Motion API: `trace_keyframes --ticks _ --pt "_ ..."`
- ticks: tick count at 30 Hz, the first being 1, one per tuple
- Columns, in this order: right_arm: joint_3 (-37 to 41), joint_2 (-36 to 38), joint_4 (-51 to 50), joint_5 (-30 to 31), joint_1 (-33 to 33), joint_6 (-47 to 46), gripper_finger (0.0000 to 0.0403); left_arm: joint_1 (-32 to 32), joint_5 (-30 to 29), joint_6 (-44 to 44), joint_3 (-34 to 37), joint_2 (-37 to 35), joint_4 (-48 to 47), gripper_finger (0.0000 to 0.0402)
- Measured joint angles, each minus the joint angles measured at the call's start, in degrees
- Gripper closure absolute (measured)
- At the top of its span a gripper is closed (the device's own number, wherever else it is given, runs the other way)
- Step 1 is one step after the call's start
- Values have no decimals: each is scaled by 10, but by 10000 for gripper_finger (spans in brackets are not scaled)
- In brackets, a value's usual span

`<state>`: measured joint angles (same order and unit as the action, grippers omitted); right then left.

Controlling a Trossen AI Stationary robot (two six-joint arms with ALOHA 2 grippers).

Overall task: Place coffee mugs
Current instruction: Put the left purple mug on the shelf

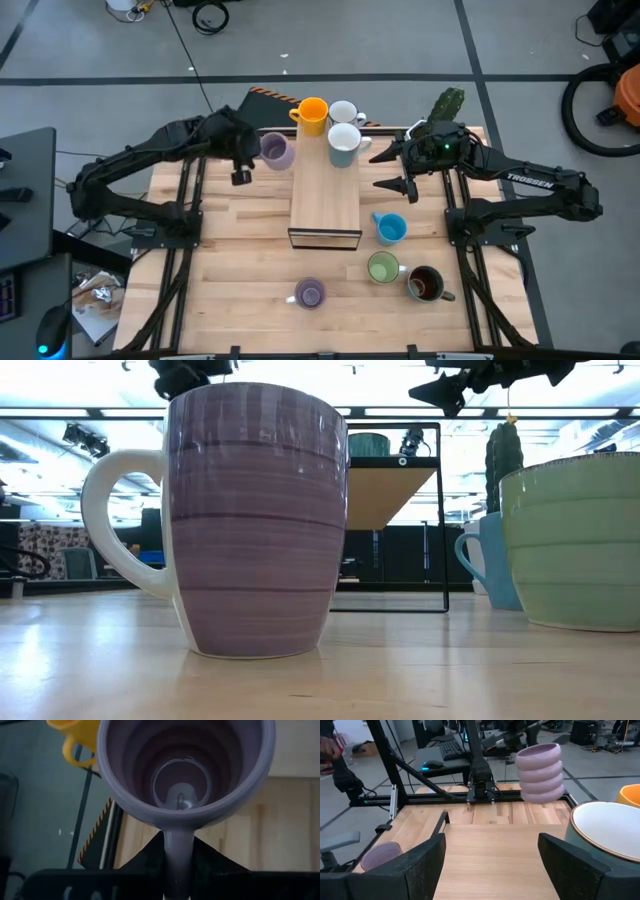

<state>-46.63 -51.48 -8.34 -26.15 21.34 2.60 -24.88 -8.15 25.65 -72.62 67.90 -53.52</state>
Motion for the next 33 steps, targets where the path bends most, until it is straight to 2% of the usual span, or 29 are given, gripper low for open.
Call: trace_keyframes --ticks 9,23,33 --pt "0 0 0 11 0 -10 80 -55 91 53 -22 56 42 348" --pt "0 0 -6 30 2 -10 80 -68 134 111 -123 149 11 348" --pt "0 0 -6 32 2 -16 80 -85 169 126 -130 177 5 348"
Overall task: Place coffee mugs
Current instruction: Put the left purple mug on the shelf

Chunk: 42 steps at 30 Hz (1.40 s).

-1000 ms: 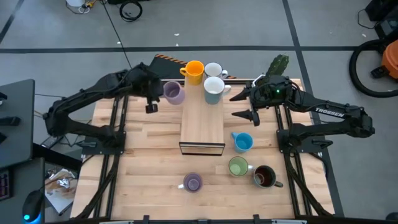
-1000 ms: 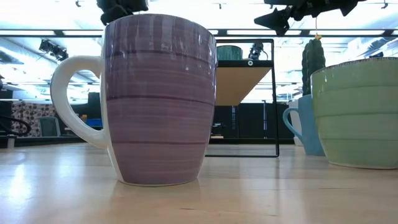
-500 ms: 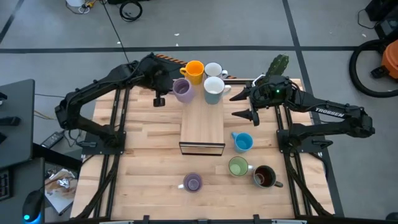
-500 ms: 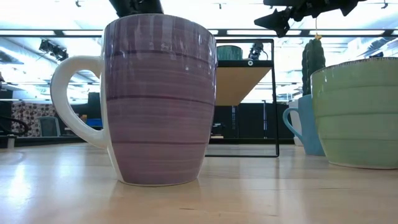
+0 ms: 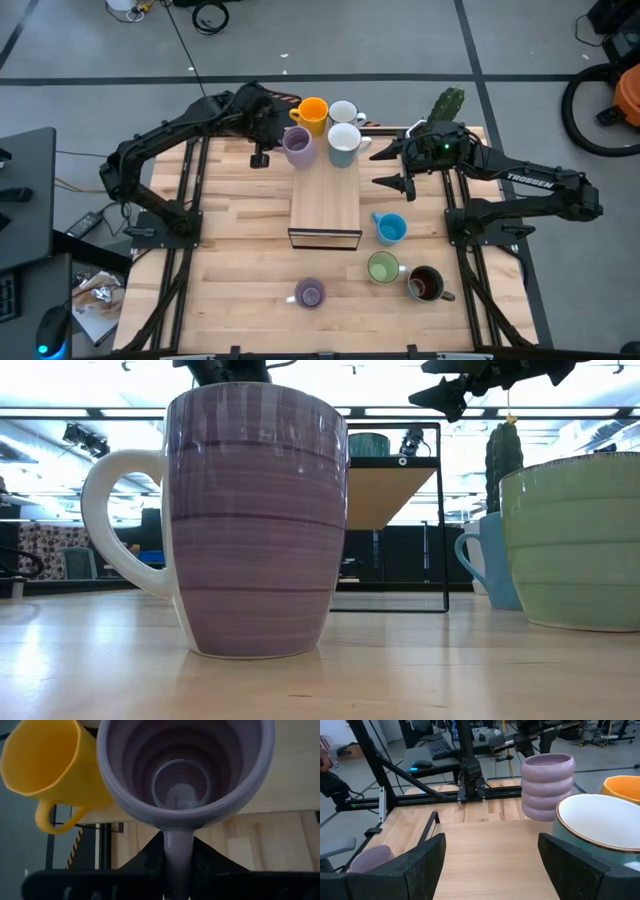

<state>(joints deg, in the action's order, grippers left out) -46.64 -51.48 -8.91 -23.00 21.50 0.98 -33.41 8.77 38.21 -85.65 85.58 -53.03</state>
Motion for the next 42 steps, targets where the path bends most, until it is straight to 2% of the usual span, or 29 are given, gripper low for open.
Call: trace_keyframes --ticks 15,33,42 --pt "0 0 2 13 0 2 80 -2 21 1 0 0 25 348" --pt "0 0 2 9 0 1 80 2 27 -6 0 62 40 349" --pt "0 0 2 8 0 1 80 -4 27 -11 0 64 54 349"
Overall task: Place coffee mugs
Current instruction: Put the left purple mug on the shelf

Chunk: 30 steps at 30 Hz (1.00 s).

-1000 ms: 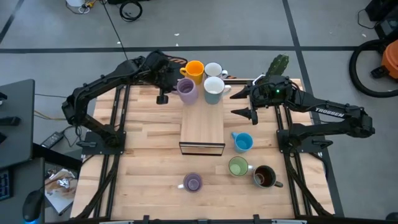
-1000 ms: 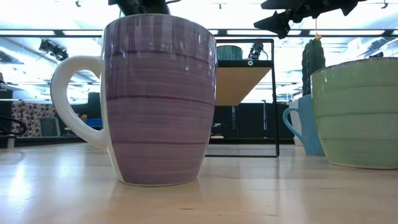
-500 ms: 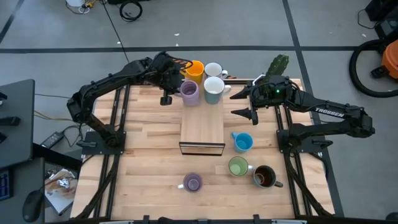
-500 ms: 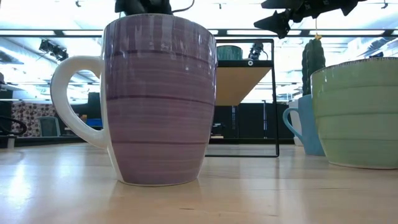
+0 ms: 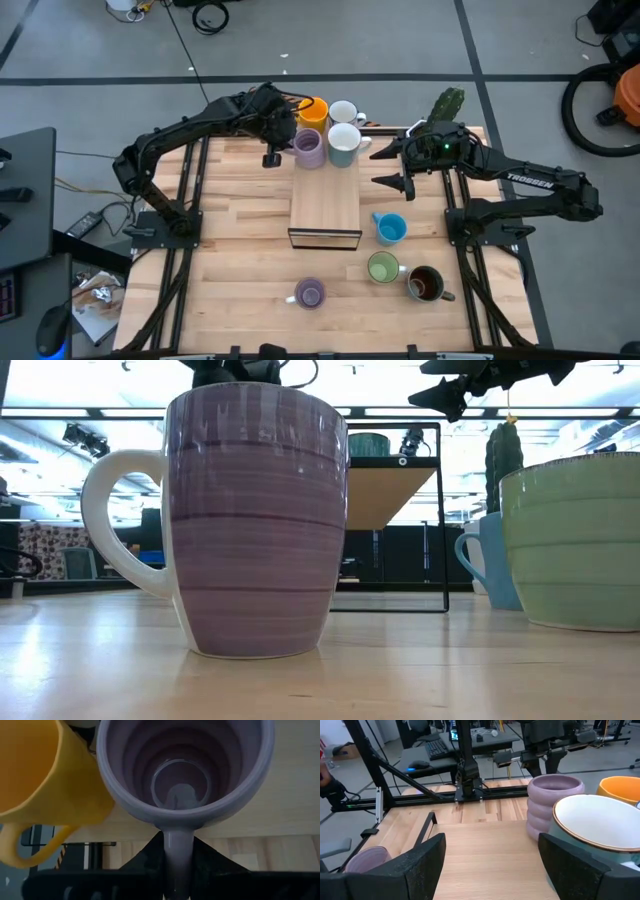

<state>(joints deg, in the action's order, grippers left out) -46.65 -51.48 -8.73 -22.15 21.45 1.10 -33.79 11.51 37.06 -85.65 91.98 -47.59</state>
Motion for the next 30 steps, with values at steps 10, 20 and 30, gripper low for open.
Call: trace_keyframes --ticks 10,20,30 --pt "0 0 0 0 0 0 80 0 6 -19 0 -1 15 325" --pt "0 0 -3 0 0 0 80 0 17 -19 0 -1 25 335" --pt "0 0 -4 0 0 1 80 0 28 -21 0 -1 46 282"
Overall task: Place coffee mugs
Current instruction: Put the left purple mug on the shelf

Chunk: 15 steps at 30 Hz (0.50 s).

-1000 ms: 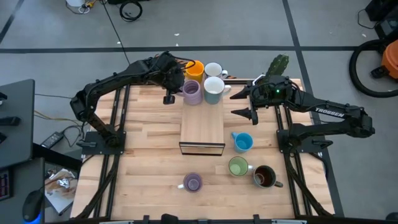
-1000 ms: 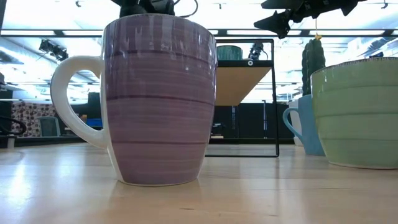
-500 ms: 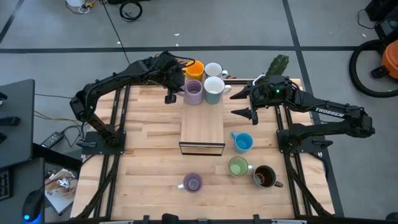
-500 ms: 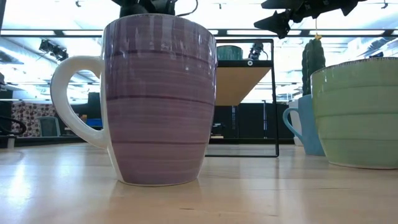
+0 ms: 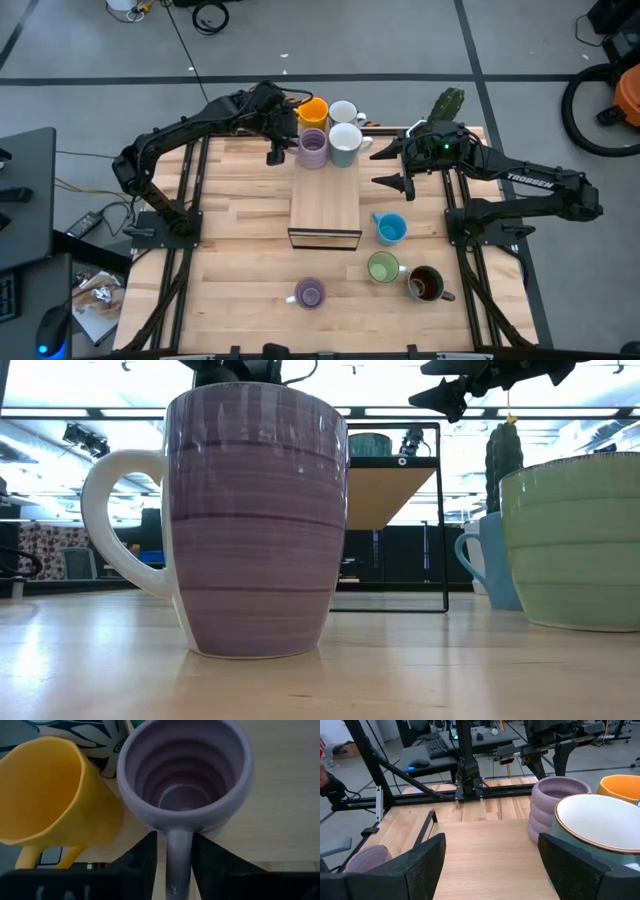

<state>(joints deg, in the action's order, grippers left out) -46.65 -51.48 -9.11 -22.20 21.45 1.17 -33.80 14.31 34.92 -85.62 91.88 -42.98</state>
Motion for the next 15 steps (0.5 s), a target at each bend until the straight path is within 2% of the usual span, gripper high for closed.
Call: trace_keyframes --ticks 11,15 --pt "0 0 -6 0 0 0 80 0 4 1 0 0 -1 280" --pt "0 0 -10 0 0 0 80 0 20 2 0 0 -2 267"
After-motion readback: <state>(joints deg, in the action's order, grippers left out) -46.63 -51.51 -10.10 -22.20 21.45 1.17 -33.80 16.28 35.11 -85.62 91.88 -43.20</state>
